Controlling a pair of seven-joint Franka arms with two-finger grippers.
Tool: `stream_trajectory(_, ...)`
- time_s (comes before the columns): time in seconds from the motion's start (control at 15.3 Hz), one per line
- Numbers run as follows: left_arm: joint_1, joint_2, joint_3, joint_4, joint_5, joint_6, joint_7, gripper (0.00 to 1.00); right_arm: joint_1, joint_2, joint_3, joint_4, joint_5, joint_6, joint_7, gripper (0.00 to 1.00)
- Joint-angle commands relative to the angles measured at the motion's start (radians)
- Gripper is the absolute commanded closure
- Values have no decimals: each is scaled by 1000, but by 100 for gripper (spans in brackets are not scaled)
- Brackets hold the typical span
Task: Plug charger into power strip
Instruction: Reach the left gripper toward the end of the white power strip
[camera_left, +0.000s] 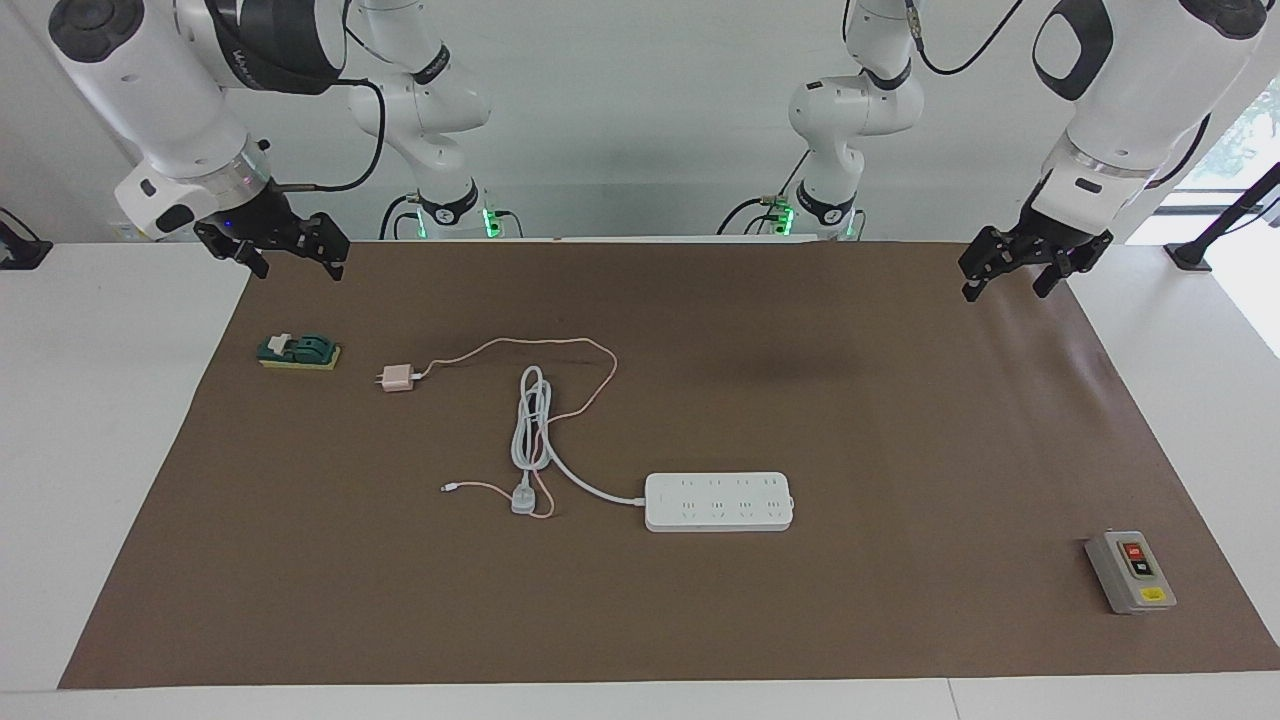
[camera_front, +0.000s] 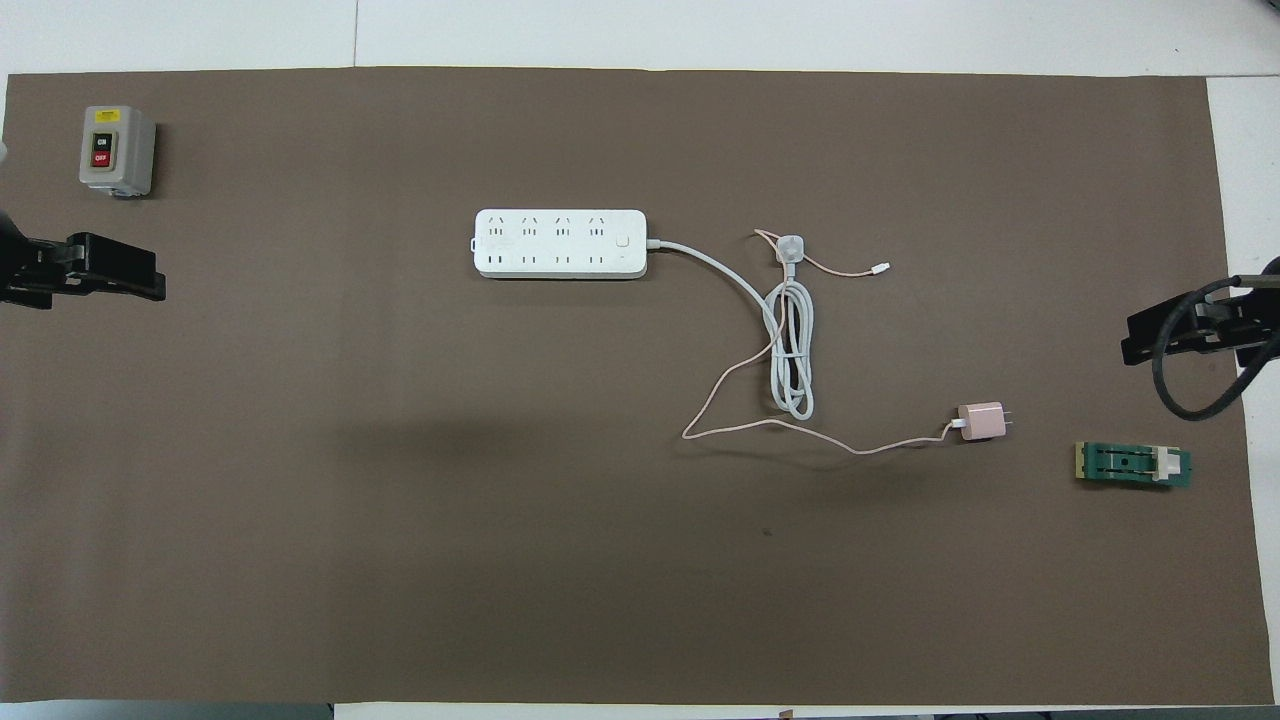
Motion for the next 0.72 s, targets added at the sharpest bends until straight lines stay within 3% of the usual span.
stream_trajectory(0.0, -2, 5, 5, 25, 0, -12, 9, 0, -11, 3, 2, 10, 2, -15, -19, 0)
stream_trajectory(0.65, -35, 30, -11, 47, -4, -18, 26, 0, -13, -2, 13, -10, 1, -15, -7, 0)
